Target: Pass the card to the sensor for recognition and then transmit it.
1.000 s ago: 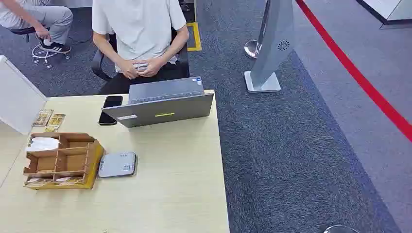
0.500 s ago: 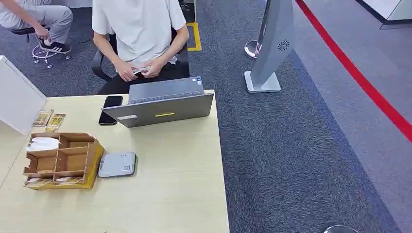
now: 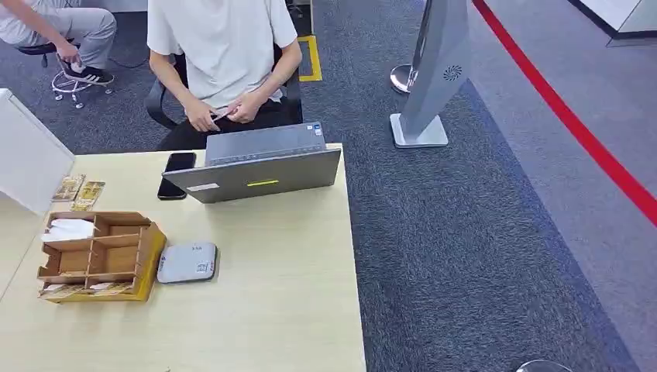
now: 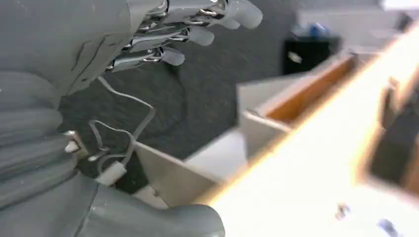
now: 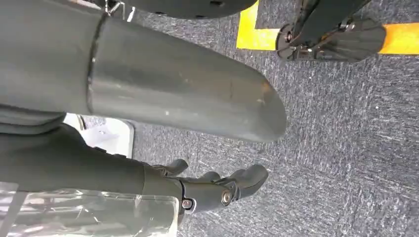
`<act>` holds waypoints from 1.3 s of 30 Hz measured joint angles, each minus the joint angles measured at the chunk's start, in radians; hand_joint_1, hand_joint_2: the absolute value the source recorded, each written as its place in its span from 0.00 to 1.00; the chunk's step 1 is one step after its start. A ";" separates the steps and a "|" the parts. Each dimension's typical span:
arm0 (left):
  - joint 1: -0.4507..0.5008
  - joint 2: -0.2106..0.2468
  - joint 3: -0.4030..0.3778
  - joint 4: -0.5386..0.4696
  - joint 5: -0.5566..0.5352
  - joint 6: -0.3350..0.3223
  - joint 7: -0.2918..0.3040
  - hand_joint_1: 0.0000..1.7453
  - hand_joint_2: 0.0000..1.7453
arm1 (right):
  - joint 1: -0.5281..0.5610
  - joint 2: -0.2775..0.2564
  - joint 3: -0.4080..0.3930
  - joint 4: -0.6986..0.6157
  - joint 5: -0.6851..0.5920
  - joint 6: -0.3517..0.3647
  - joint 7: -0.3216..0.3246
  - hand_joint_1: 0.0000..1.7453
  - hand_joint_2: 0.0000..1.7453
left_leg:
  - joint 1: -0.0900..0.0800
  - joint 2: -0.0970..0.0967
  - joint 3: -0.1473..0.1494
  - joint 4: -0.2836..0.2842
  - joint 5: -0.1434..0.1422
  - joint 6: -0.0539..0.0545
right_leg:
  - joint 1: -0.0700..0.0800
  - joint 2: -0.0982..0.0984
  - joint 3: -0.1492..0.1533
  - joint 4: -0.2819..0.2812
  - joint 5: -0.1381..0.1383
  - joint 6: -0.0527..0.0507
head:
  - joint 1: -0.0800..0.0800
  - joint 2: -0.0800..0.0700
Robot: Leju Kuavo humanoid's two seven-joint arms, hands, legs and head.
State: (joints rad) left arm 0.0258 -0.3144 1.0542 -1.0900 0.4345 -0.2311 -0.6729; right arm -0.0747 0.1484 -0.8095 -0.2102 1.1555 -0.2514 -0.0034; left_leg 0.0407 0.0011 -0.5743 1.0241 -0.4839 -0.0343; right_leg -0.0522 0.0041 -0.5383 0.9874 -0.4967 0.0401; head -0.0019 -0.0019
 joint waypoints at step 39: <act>-0.176 0.211 -0.789 -0.714 -1.265 0.900 0.154 0.00 1.00 | -0.038 -0.003 0.034 0.018 0.182 0.054 0.064 0.00 0.00 | 0.001 -0.003 0.002 0.000 0.003 -0.001 | 0.000 -0.002 0.001 0.000 0.000 0.000 | 0.002 0.000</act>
State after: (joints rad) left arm -0.1500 -0.1036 0.2655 -1.8045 -0.8302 0.6685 -0.5192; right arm -0.1132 0.1457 -0.7755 -0.1923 1.3371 -0.1972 0.0603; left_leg 0.0412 -0.0014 -0.5719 1.0246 -0.4811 -0.0349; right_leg -0.0518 0.0019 -0.5376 0.9875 -0.4962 0.0399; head 0.0004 -0.0019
